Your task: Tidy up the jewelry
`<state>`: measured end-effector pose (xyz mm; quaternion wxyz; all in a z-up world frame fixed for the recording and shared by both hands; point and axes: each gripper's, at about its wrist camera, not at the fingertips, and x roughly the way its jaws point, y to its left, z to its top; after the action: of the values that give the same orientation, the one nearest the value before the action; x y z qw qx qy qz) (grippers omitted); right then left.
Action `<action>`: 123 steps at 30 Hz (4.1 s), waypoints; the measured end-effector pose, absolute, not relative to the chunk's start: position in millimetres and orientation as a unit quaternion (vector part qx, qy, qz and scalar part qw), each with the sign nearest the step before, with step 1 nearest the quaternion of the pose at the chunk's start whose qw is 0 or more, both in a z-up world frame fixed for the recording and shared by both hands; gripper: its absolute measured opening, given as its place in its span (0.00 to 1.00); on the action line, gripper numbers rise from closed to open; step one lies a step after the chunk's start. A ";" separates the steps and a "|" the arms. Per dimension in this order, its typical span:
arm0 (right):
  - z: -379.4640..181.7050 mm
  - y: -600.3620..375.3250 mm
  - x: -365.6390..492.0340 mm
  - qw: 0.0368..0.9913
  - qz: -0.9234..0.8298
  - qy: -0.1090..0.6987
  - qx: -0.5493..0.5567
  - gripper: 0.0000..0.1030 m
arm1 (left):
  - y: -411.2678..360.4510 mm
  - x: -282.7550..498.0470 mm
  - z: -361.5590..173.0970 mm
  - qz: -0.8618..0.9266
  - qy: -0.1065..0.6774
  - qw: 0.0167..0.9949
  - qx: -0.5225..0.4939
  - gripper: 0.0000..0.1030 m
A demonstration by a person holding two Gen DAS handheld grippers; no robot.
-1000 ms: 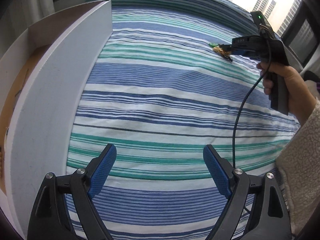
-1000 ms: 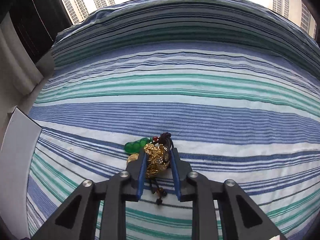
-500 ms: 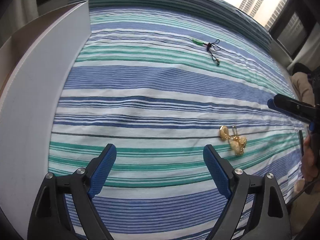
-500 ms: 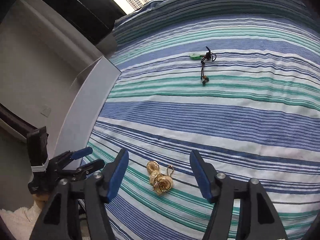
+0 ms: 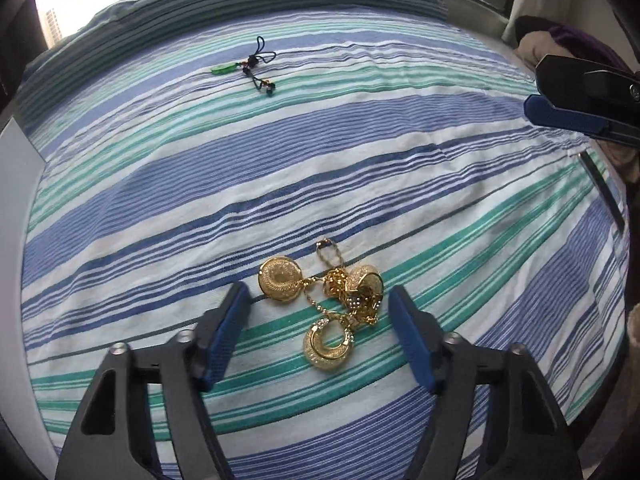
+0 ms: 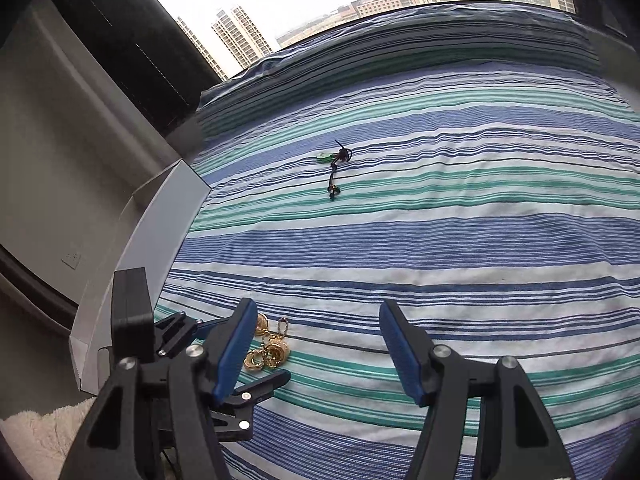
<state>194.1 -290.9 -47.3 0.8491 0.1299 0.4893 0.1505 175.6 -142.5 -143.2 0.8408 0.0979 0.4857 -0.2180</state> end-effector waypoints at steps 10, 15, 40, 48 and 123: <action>-44.0 -290.6 225.0 0.850 0.129 0.498 0.112 0.64 | -89.1 173.4 -119.7 -0.205 0.502 0.840 0.016 0.05; -52.7 -283.5 298.5 0.834 0.126 0.525 0.113 0.64 | -61.6 174.2 -106.1 -0.188 0.493 0.849 -0.008 0.05; -39.0 -179.3 372.6 0.846 0.153 0.509 -0.052 0.07 | 37.0 156.4 -33.3 -0.142 0.466 0.863 -0.135 0.05; 30.4 -128.2 308.1 0.851 0.234 0.467 -0.055 0.06 | 81.1 114.2 31.5 -0.130 0.441 0.870 -0.177 0.05; 1.9 194.1 194.0 0.793 0.355 0.450 -0.207 0.78 | 277.0 44.2 -1.5 0.324 0.369 0.866 -0.093 0.96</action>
<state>194.0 194.1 1.9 0.7927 -0.2068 0.4500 0.3554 44.2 277.0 -1.5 0.8661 -0.0930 0.3691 0.3240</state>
